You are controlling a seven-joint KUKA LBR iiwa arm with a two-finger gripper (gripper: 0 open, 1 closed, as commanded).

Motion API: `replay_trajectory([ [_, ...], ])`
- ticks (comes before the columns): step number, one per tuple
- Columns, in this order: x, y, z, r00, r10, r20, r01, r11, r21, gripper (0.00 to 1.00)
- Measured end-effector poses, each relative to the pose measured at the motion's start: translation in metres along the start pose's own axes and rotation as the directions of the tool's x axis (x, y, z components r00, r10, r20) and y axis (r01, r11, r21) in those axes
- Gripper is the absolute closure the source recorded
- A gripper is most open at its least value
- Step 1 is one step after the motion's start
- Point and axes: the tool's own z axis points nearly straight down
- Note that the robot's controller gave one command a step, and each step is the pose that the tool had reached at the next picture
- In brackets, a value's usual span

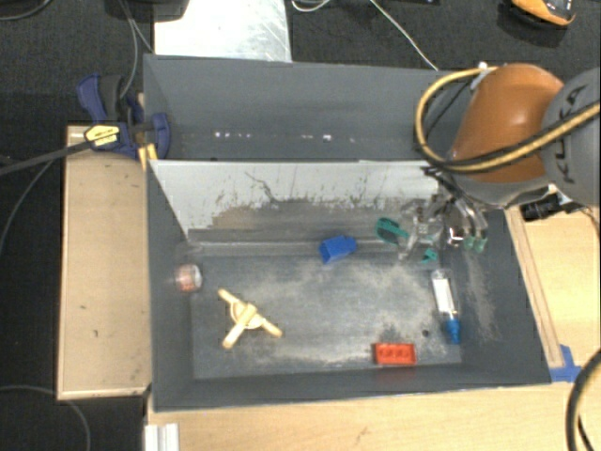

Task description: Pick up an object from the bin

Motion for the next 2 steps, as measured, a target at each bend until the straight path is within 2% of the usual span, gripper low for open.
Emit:
replay_trajectory([
  [1, 0.0060, -0.0498, 0.1071, 0.999, -0.041, -0.001, 0.041, 0.999, 0.000, 0.00],
  [2, 0.0051, -0.0494, 0.1062, 0.999, -0.042, 0.001, 0.042, 0.999, 0.000, 0.00],
])
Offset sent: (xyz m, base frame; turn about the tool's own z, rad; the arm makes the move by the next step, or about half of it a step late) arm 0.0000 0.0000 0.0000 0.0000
